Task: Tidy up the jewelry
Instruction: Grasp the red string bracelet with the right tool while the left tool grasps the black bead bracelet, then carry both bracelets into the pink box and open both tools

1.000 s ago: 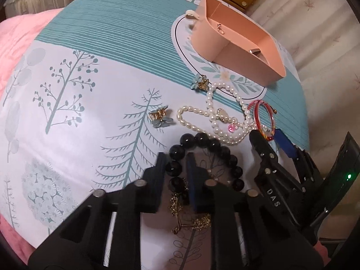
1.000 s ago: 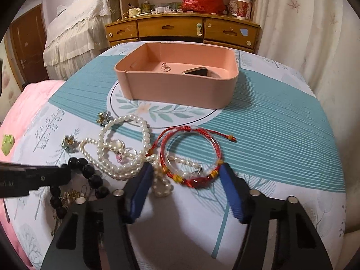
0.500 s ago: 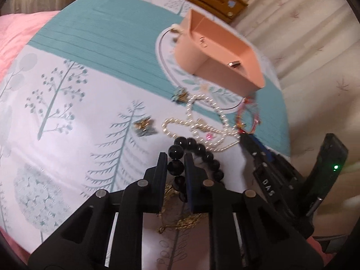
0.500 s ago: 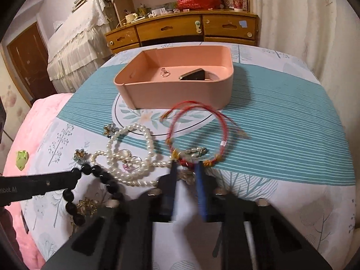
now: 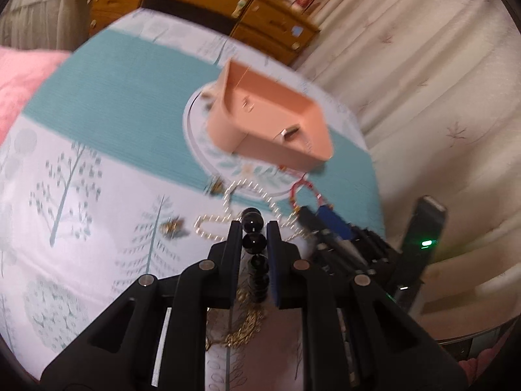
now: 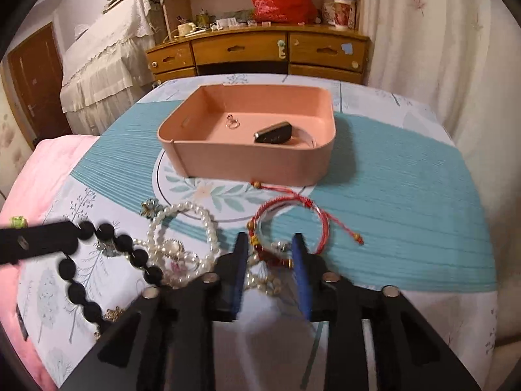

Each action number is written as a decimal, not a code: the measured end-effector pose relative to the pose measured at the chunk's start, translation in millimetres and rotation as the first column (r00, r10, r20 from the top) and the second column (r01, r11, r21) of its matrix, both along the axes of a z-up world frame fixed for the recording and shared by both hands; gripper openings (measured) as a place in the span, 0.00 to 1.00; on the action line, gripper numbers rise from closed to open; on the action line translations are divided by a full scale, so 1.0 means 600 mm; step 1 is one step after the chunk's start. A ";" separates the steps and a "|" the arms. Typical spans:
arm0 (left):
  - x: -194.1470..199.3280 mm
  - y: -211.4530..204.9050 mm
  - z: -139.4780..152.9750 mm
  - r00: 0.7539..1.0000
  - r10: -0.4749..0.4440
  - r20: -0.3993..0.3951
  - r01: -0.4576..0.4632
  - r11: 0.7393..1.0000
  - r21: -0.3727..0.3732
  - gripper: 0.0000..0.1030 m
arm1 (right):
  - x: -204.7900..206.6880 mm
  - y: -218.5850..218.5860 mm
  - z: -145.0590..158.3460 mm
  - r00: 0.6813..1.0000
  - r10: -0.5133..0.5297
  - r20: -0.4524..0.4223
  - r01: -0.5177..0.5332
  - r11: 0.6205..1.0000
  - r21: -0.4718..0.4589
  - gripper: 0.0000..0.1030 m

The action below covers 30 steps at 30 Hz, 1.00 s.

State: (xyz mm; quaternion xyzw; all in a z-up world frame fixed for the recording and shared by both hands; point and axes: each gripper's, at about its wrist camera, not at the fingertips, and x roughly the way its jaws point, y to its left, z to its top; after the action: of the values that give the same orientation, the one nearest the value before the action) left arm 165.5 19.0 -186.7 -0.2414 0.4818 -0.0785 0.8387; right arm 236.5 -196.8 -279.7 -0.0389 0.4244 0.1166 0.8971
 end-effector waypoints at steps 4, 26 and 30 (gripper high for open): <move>0.011 -0.001 0.025 0.999 -0.015 0.037 0.015 1.000 -0.001 0.12 | 0.015 0.008 -0.014 0.998 0.036 -0.047 -0.038 0.999 -0.030 0.30; 0.119 0.025 0.148 0.961 0.021 0.276 -0.037 0.998 0.053 0.12 | 0.068 -0.005 0.089 0.997 0.070 -0.022 -0.062 0.963 0.263 0.10; 0.171 0.025 0.155 0.946 0.018 0.324 -0.036 0.998 0.050 0.12 | 0.077 0.006 0.138 0.993 0.096 0.069 -0.112 0.944 0.311 0.10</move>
State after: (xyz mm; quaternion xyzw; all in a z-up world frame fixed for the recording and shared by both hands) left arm 267.8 33.8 -93.7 -0.2086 0.3364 -0.0924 0.9137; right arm 282.8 -193.3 -197.0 0.0791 0.3740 0.2288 0.8953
